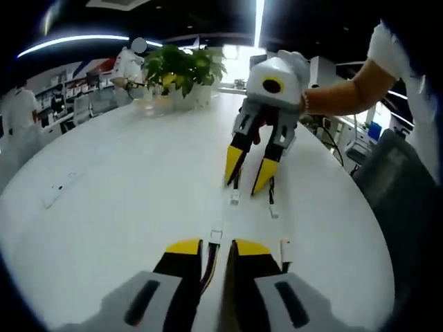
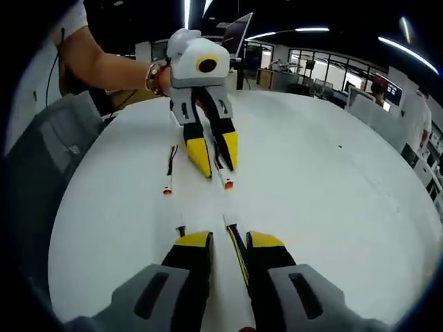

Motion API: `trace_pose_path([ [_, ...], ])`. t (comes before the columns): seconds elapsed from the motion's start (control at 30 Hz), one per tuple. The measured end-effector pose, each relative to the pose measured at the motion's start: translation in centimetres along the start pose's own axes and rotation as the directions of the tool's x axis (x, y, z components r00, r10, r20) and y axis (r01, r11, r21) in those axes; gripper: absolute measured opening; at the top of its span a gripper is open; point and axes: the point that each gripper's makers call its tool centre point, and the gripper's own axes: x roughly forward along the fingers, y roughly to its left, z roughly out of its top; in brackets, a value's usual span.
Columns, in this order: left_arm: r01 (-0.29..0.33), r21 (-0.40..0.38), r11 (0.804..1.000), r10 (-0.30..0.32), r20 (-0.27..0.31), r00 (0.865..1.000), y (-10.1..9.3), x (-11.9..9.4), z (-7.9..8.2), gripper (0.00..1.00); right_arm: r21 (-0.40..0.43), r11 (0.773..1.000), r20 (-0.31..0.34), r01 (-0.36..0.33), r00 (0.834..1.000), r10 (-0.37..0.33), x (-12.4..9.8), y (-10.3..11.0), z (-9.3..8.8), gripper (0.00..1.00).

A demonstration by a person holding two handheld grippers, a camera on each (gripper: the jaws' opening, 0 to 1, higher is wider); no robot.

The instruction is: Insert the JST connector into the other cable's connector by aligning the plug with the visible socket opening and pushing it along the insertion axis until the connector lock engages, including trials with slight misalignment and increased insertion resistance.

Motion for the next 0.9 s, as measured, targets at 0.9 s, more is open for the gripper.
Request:
trace_pose_path([
  [0.9, 0.034, 0.053, 0.998, -0.035, 0.019, 0.999, -0.83, 0.08, -0.23, 0.01, -0.02, 0.998, 0.04, -0.055, 0.998, 0.055, 0.78, 0.29, 0.6, 0.07],
])
